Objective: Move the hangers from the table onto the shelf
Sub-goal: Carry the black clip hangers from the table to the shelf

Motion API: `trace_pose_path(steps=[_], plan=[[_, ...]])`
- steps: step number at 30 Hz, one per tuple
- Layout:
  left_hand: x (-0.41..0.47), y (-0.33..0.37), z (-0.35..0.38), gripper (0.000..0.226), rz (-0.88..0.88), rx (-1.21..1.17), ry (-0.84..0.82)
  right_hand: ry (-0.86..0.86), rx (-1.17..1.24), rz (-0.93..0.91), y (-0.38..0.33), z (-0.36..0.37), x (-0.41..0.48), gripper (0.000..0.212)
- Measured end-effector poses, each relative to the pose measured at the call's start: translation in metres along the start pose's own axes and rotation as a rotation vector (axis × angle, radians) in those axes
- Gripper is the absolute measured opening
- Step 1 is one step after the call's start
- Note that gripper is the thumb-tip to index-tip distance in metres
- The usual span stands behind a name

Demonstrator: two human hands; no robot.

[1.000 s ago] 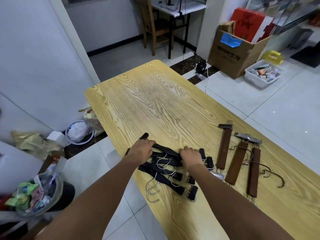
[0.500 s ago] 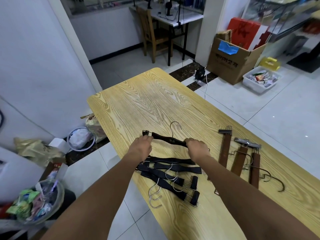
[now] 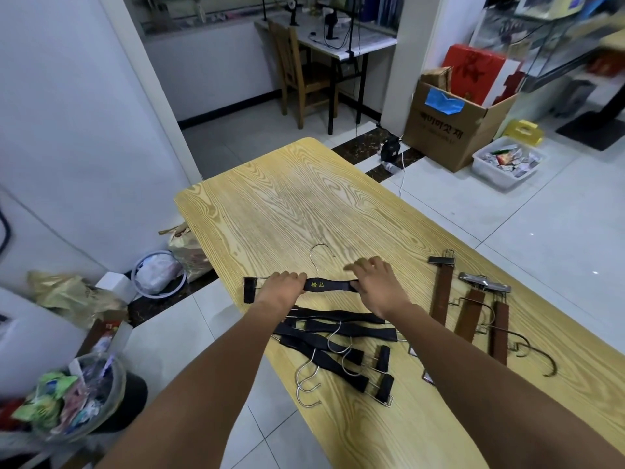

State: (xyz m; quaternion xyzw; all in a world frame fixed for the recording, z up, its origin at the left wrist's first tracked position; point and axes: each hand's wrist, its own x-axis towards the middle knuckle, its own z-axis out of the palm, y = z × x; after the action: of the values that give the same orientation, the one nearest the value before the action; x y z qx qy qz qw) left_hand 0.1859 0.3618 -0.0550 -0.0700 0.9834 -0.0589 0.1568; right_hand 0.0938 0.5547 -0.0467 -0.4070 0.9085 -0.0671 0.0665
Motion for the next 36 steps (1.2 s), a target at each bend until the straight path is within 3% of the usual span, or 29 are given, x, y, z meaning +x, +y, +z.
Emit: trace_pose_path(steps=[2, 5, 9, 14, 24, 33, 36], plan=[[-0.003, -0.012, 0.005, 0.026, -0.041, 0.048, -0.018, 0.169, -0.052, 0.082, 0.003, 0.007, -0.007, 0.048], [-0.010, -0.036, 0.012, 0.035, -0.105, 0.095, -0.026, 0.235, -0.080, 0.245, 0.008, 0.026, -0.016, 0.054], [-0.016, -0.070, 0.028, 0.027, -0.172, 0.096, -0.021, 0.067, -0.137, 0.315, 0.008, 0.051, -0.025, 0.043], [-0.021, -0.090, 0.045, 0.029, -0.230, 0.035, -0.003, -0.219, -0.221, 0.119, 0.003, 0.078, -0.020, 0.035], [-0.024, -0.105, 0.056, 0.019, -0.252, -0.061, 0.164, -0.251, -0.336, 0.036, -0.002, 0.083, -0.003, 0.034], [-0.014, -0.112, 0.039, 0.026, -0.303, -0.064, 0.153, -0.223, -0.185, 0.234, -0.002, 0.063, -0.004, 0.043], [-0.011, -0.109, 0.035, 0.025, -0.280, -0.072, 0.182, -0.197, -0.089, 0.251, -0.004, 0.060, -0.003, 0.028]])
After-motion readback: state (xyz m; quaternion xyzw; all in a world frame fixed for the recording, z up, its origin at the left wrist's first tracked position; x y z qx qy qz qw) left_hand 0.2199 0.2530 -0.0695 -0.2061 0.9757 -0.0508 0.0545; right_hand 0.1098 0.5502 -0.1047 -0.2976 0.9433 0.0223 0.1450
